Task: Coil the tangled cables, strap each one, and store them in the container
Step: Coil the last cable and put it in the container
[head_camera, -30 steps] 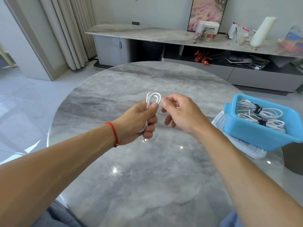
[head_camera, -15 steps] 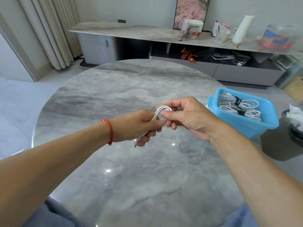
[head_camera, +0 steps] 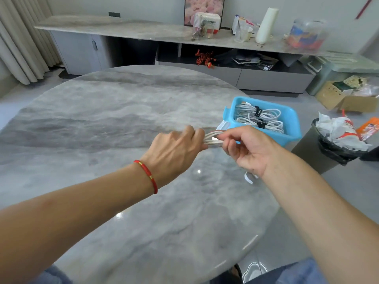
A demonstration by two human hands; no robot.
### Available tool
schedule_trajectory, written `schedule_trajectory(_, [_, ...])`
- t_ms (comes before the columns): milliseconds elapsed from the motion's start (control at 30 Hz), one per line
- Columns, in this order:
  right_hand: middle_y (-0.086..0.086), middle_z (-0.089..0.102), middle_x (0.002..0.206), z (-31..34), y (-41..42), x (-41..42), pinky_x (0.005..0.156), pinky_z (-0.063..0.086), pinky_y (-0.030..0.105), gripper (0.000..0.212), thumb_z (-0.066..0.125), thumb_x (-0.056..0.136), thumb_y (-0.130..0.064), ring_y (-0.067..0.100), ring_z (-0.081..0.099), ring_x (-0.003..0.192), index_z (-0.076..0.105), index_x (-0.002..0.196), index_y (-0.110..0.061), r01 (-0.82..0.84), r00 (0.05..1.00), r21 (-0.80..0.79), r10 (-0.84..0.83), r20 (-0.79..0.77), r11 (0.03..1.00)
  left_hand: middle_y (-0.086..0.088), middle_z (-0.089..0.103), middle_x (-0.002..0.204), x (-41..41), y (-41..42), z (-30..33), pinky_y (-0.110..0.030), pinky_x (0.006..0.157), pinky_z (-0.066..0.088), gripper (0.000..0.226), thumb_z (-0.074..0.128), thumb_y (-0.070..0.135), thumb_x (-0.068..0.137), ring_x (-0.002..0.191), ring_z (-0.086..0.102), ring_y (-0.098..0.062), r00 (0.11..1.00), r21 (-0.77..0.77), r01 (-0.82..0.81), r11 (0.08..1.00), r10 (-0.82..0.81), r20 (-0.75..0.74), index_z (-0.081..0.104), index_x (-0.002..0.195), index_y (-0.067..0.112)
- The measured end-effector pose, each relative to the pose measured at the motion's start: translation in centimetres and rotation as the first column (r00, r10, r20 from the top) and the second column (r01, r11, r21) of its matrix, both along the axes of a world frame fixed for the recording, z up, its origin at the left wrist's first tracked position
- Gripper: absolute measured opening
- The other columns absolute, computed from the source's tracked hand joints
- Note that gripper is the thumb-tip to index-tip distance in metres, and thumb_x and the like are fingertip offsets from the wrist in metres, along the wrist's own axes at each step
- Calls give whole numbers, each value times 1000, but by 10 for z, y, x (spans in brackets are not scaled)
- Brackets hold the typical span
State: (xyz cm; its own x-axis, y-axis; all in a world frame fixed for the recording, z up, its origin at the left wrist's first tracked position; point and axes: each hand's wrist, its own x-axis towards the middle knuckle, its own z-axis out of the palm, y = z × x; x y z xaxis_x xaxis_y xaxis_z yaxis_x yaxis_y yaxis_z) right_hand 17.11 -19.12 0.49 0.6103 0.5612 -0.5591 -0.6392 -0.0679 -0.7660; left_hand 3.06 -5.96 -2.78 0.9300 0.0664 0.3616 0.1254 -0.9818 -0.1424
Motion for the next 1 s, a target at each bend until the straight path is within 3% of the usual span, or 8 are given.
schedule_trajectory(167, [13, 73, 82, -16, -34, 24, 47, 53, 20, 17, 70, 93, -4, 15, 66, 54, 73, 110, -2, -238, 912, -128, 267, 312, 963, 1, 40, 66, 15, 0, -32, -35, 47, 20, 31, 27, 44, 104, 52, 42, -36, 997, -236, 47, 971, -61, -53, 35, 91, 17])
schedule_trajectory(267, [10, 76, 86, -34, -75, 53, 48, 56, 31, 14, 67, 94, -3, 21, 67, 54, 74, 98, -14, -85, 620, -645, 547, 562, 759, -2, 44, 67, 13, 7, -50, -38, 54, 24, 30, 29, 42, 105, 63, 49, -41, 984, -396, -62, 916, -9, -177, 27, 86, 19])
schedule_trajectory(333, [9, 74, 80, -50, -96, 68, 48, 56, 32, 15, 64, 92, -4, 20, 64, 50, 73, 92, -16, -1, 512, -814, 699, 499, 582, -8, 48, 68, 14, 6, -53, -39, 54, 23, 34, 30, 41, 106, 56, 41, -35, 975, -447, -118, 887, 18, -221, 27, 80, 20])
schedule_trajectory(400, [6, 71, 74, -62, -106, 71, 42, 51, 28, 6, 71, 91, -15, 18, 62, 46, 72, 85, -14, -40, 531, -828, 714, 456, 559, -4, 40, 63, 17, 2, -52, -39, 50, 19, 39, 31, 40, 106, 51, 33, -26, 963, -485, -174, 857, 46, -264, 24, 72, 22])
schedule_trajectory(567, [3, 68, 61, -77, -83, 58, 50, 54, 32, 49, 68, 85, -60, 24, 66, 53, 68, 66, -15, 92, 423, -861, 763, 488, 499, -2, 40, 64, 16, -6, -51, -30, 47, 21, 42, 31, 42, 106, 52, 36, -20, 928, -534, -271, 801, 71, -365, 28, 69, 23])
schedule_trajectory(733, [5, 65, 114, -80, -60, 40, 77, 41, 33, 21, 63, 94, -43, 30, 62, 112, 66, 93, -22, 352, 181, -896, 920, 349, 271, -4, 46, 62, 11, -8, -48, -24, 40, 27, 43, 31, 41, 107, 41, 45, -17, 917, -613, -277, 740, 14, -398, 36, 71, 19])
schedule_trajectory(800, [5, 63, 112, -78, -57, 34, 78, 43, 33, 10, 59, 97, -33, 30, 61, 111, 64, 95, -25, 307, 160, -893, 907, 391, 330, -7, 48, 61, 8, -7, -46, -26, 38, 32, 43, 31, 41, 107, 34, 56, -20, 913, -656, -279, 701, -18, -408, 39, 74, 16])
schedule_trajectory(1000, [-8, 67, 65, -57, -50, 7, 64, 43, 23, 22, 67, 98, -28, 3, 60, 64, 63, 78, -18, 7, 225, -463, 450, 864, 886, -9, 62, 76, 11, -9, -43, -37, 57, 46, 38, 37, 40, 106, 64, 56, -28, 906, -698, -332, 635, 8, -423, 51, 81, 15])
